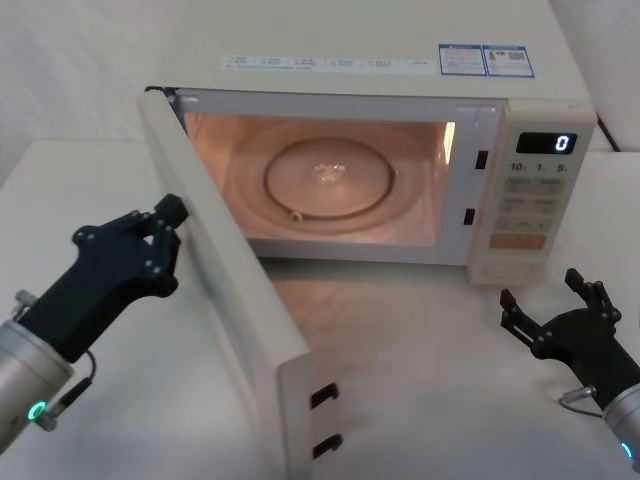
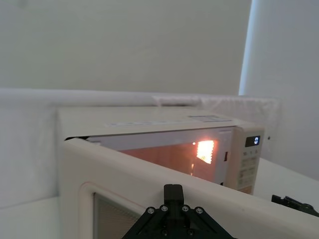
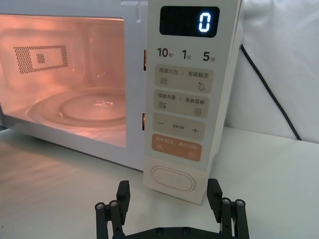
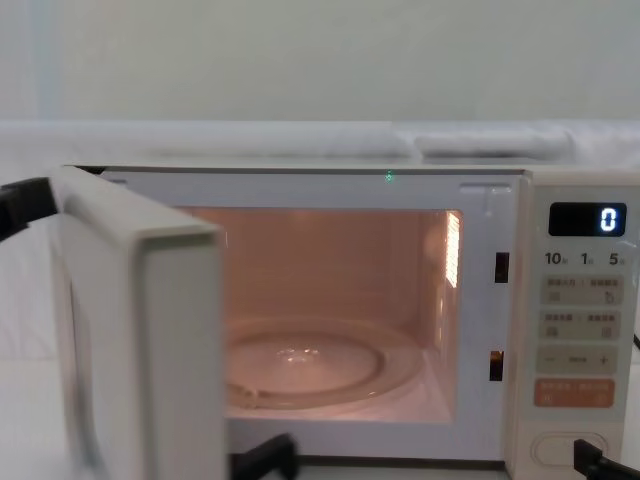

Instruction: Press the button to open the microwave door with one hand; close the microwave door with the other hand.

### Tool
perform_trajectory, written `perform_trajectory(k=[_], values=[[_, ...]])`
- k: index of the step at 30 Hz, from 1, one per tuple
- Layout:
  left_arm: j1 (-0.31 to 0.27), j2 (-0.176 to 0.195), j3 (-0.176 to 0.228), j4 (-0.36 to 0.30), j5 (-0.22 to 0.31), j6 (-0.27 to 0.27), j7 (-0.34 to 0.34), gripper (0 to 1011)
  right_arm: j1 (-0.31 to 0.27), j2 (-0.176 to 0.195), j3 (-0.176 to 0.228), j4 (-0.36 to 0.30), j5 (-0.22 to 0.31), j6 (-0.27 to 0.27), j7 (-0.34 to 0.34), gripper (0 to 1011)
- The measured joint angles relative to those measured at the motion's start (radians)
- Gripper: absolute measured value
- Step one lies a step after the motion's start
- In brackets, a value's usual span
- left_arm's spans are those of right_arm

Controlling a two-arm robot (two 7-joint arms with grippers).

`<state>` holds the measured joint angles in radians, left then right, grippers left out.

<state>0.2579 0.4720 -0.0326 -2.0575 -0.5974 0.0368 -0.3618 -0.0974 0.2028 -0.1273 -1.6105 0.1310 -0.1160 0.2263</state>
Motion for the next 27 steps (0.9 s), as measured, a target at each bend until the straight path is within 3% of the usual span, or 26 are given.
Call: perform_trajectory(k=[18,27], values=[[-0.165,0.008,0.141,0.09,-0.003,0.041,0.03,0,0.0,0.0,0.0,0.0,0.0,0.0,0.0,1000],[-0.19,0.016,0.175,0.105,-0.011,0.059,0.062,0,0.0,0.0,0.0,0.0,0.0,0.0,0.0,1000]])
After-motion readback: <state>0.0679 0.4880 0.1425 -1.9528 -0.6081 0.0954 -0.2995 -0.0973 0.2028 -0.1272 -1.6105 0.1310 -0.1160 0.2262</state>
